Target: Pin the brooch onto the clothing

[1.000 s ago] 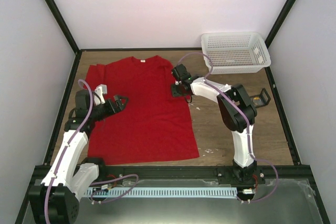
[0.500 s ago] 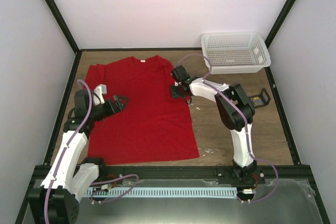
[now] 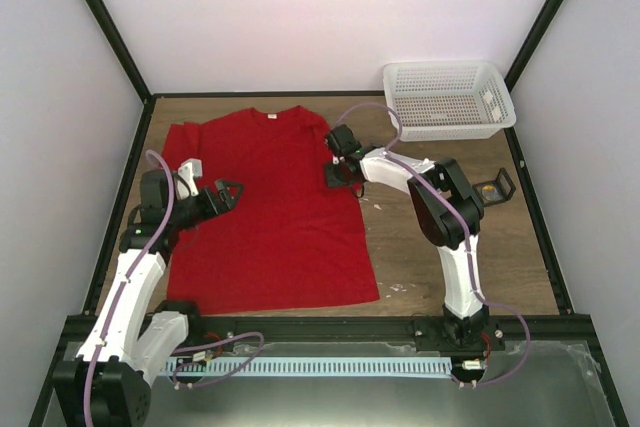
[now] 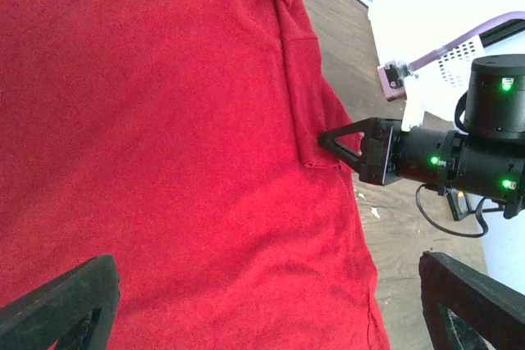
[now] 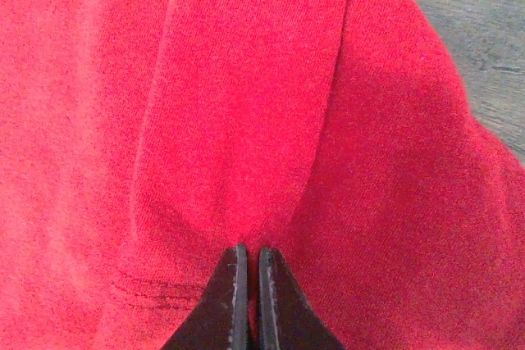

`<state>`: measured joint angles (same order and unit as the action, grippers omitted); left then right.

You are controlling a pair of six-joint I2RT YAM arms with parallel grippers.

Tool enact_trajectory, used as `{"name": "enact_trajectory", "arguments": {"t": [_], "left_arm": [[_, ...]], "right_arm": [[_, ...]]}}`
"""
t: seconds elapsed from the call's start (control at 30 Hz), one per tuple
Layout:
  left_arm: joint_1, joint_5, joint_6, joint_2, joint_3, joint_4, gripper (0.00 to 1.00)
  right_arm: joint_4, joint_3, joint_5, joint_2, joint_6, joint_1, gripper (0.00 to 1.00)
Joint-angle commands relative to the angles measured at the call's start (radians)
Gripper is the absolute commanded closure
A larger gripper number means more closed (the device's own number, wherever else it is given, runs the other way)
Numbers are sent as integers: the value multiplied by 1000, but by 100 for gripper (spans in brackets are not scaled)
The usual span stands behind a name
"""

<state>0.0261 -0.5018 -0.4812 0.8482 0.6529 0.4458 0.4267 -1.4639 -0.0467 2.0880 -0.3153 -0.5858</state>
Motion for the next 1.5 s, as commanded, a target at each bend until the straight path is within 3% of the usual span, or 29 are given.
{"name": "enact_trajectory", "arguments": {"t": [0.0, 0.53, 0.9, 1.03, 1.17, 1.27, 1.47], "left_arm": [[3, -11, 14, -9, 18, 1, 0], [3, -19, 6, -4, 0, -13, 0], [3, -37, -8, 25, -16, -40, 0], [3, -38, -16, 32, -18, -49, 0], [3, -29, -19, 44, -6, -38, 0], [2, -22, -31, 61, 11, -34, 0], [-32, 2, -62, 175, 122, -15, 1]], "right_arm": [[25, -46, -32, -26, 13, 1, 99], [112, -111, -163, -76, 72, 9, 99], [100, -202, -293, -72, 192, 91, 99], [47, -273, -361, -18, 278, 122, 99], [-132, -300, -439, 31, 423, 161, 99], [-181, -378, -414, 91, 479, 203, 99], [-423, -372, -406, 171, 678, 218, 99]]}}
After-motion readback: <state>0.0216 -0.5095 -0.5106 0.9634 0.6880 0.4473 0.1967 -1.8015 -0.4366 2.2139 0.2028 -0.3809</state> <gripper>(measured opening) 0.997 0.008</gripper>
